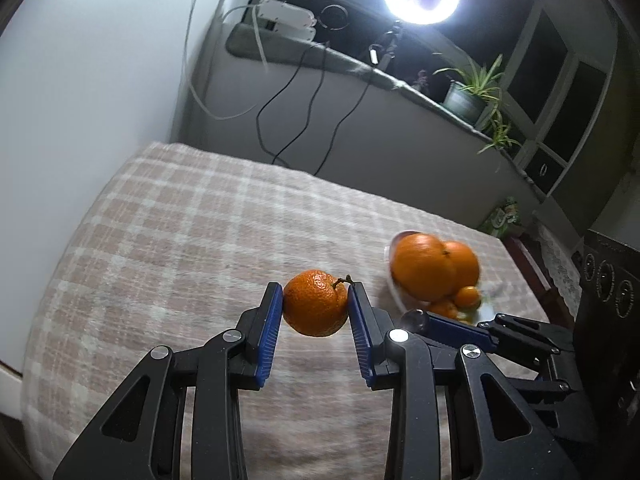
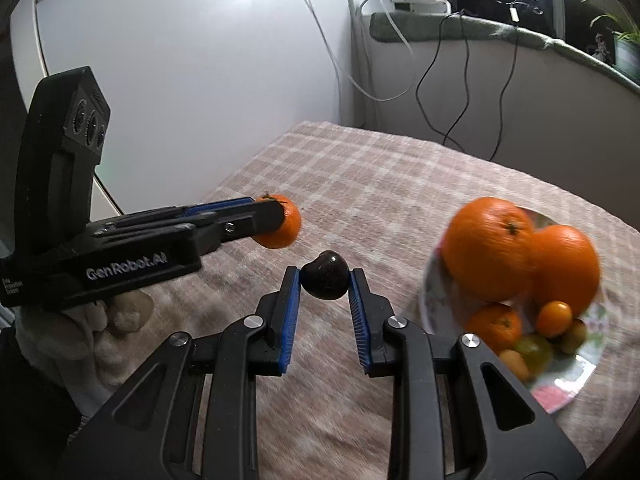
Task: Organize fruits
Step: 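Carry both fruits over the white plate and open both tools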
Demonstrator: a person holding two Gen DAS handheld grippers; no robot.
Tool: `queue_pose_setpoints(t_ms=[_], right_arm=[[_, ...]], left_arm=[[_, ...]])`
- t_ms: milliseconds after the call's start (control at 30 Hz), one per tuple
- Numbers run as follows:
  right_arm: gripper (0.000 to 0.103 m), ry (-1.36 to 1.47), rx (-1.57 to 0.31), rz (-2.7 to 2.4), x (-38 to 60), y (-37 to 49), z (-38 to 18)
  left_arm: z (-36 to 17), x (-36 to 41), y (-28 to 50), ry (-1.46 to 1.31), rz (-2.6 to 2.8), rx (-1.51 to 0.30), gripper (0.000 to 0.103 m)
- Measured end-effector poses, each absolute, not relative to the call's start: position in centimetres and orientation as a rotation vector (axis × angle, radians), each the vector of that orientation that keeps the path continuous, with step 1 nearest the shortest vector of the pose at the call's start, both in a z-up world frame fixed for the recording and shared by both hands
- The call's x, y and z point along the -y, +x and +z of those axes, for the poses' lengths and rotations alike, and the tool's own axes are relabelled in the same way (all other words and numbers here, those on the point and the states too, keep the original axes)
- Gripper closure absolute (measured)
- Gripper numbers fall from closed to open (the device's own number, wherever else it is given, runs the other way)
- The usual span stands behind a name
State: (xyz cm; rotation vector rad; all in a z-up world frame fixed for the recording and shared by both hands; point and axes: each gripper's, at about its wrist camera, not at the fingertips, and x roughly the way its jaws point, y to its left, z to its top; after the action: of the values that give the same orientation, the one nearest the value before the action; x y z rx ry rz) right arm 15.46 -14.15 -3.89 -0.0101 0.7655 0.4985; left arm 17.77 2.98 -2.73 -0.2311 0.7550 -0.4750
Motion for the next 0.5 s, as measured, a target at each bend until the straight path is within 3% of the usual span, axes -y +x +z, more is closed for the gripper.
queue_pose_setpoints(t_ms=[500], right_arm=[[0.077,0.063,-0.713,0.402,22.7,12.6,-2.1]], left_arm=[[0.0,1.9,14.3,-0.154,-0.564,-0.7,0.071]])
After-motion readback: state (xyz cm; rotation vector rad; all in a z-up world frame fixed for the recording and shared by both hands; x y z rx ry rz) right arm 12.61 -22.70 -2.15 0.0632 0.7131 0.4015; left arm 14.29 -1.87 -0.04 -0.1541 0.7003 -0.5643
